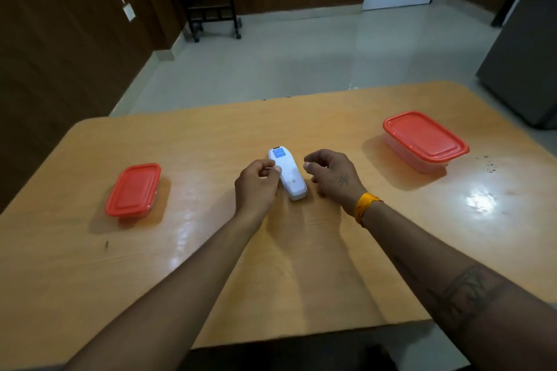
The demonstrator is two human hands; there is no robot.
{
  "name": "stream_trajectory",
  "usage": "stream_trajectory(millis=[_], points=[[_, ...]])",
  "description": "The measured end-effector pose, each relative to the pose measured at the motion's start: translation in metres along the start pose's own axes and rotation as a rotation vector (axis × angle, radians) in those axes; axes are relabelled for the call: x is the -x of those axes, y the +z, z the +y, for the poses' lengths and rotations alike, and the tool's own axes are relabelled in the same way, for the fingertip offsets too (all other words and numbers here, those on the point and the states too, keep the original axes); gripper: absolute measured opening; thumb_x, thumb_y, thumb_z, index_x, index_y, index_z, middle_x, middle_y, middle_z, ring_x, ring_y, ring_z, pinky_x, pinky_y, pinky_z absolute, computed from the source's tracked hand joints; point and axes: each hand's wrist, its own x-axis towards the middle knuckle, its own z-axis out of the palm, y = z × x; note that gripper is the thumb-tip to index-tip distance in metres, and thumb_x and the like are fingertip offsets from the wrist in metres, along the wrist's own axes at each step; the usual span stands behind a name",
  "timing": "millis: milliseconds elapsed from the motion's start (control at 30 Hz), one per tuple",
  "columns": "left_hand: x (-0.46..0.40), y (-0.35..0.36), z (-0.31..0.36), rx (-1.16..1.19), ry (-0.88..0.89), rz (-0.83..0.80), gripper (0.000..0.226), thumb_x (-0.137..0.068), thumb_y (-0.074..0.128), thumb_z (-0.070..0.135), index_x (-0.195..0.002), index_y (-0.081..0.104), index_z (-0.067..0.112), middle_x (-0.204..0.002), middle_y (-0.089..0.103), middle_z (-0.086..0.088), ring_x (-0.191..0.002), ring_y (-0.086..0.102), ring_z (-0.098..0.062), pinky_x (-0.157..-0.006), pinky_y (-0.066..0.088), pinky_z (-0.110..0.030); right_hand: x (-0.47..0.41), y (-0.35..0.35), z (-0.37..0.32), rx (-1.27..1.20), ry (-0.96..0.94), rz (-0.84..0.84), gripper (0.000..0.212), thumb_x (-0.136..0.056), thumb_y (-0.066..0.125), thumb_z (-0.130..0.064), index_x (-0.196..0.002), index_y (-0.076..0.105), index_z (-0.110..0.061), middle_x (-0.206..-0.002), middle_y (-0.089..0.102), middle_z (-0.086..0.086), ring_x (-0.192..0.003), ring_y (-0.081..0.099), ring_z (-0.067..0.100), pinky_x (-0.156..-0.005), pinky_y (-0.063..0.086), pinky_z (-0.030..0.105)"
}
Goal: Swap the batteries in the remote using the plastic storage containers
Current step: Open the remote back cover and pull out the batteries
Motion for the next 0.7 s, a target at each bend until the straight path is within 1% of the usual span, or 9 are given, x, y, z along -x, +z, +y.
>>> stream_trajectory(millis=[100,167,200,300,400,533,600,633,700], points=[[0.009,0.006,0.001,-0.058,-0.03,-0.004,0.028,-0.084,0.064,0.034,-0.108,0.074,0.024,-0.1,0.077,0.003,-0.095,0.075,-0.024,-0.086,0.063,-0.045,0.007,0.002,-0.001,0.113,0.002,-0.031,0.029,-0.09,0.069,-0.032,-0.116,0.075,-0.019,-0.102,0.071,0.0,-0.089,0.066,0.022,-0.093,0.059,0.048],[0.012,0.008,0.007,-0.116,-0.049,0.009,0.022,-0.086,0.064,0.028,-0.103,0.076,0.021,-0.098,0.077,0.002,-0.095,0.073,-0.023,-0.085,0.061,-0.042,0.011,0.002,-0.008,0.177,0.002,-0.059,0.033,-0.093,0.068,-0.031,-0.119,0.074,-0.012,-0.114,0.073,0.008,-0.102,0.067,0.027,-0.098,0.056,0.048],[0.013,0.009,0.01,-0.146,-0.061,0.007,0.021,-0.087,0.065,0.026,-0.102,0.077,0.019,-0.099,0.077,0.001,-0.096,0.073,-0.024,-0.085,0.061,-0.041,0.01,0.002,-0.01,0.203,0.005,-0.074,0.033,-0.094,0.066,-0.031,-0.116,0.075,-0.008,-0.115,0.073,0.012,-0.105,0.067,0.031,-0.098,0.056,0.049],[0.009,0.013,0.014,-0.216,-0.097,-0.011,0.023,-0.089,0.066,0.024,-0.105,0.079,0.015,-0.109,0.078,-0.004,-0.101,0.072,-0.027,-0.088,0.06,-0.041,0.006,0.004,-0.015,0.256,0.031,-0.125,0.033,-0.097,0.063,-0.032,-0.105,0.079,-0.003,-0.108,0.076,0.018,-0.104,0.068,0.036,-0.092,0.057,0.048],[0.007,0.016,0.016,-0.222,-0.138,-0.002,0.021,-0.089,0.068,0.021,-0.103,0.08,0.013,-0.109,0.078,-0.008,-0.1,0.072,-0.029,-0.088,0.06,-0.04,0.004,0.01,-0.018,0.311,0.048,-0.139,0.03,-0.095,0.064,-0.033,-0.1,0.082,-0.009,-0.102,0.078,0.012,-0.098,0.07,0.031,-0.086,0.057,0.041],[0.007,0.017,0.019,-0.186,-0.204,0.013,0.024,-0.088,0.07,0.028,-0.106,0.081,0.015,-0.108,0.079,-0.009,-0.098,0.074,-0.031,-0.086,0.062,-0.039,0.009,0.017,-0.02,0.302,0.08,-0.041,0.029,-0.09,0.065,-0.03,-0.09,0.081,-0.006,-0.092,0.078,0.015,-0.089,0.071,0.032,-0.073,0.056,0.037],[0.008,0.017,0.023,-0.133,-0.245,0.008,0.024,-0.089,0.071,0.028,-0.107,0.08,0.016,-0.109,0.078,-0.01,-0.098,0.074,-0.033,-0.087,0.063,-0.041,0.012,0.02,-0.017,0.255,0.092,0.019,0.03,-0.088,0.067,-0.03,-0.086,0.079,-0.003,-0.087,0.076,0.019,-0.079,0.068,0.034,-0.066,0.051,0.035],[0.012,0.016,0.025,-0.106,-0.253,0.007,0.023,-0.09,0.071,0.027,-0.108,0.08,0.016,-0.11,0.078,-0.01,-0.099,0.074,-0.033,-0.088,0.063,-0.042,0.015,0.02,-0.016,0.217,0.102,0.053,0.03,-0.086,0.068,-0.032,-0.083,0.079,-0.003,-0.084,0.076,0.019,-0.074,0.067,0.034,-0.064,0.052,0.036],[0.022,0.015,0.029,-0.047,-0.248,0.026,0.025,-0.091,0.072,0.025,-0.114,0.079,0.019,-0.114,0.077,-0.006,-0.102,0.073,-0.03,-0.09,0.062,-0.041,0.021,0.021,-0.015,0.108,0.135,0.112,0.029,-0.083,0.074,-0.037,-0.074,0.077,-0.01,-0.076,0.076,0.013,-0.073,0.071,0.034,-0.069,0.062,0.044]])
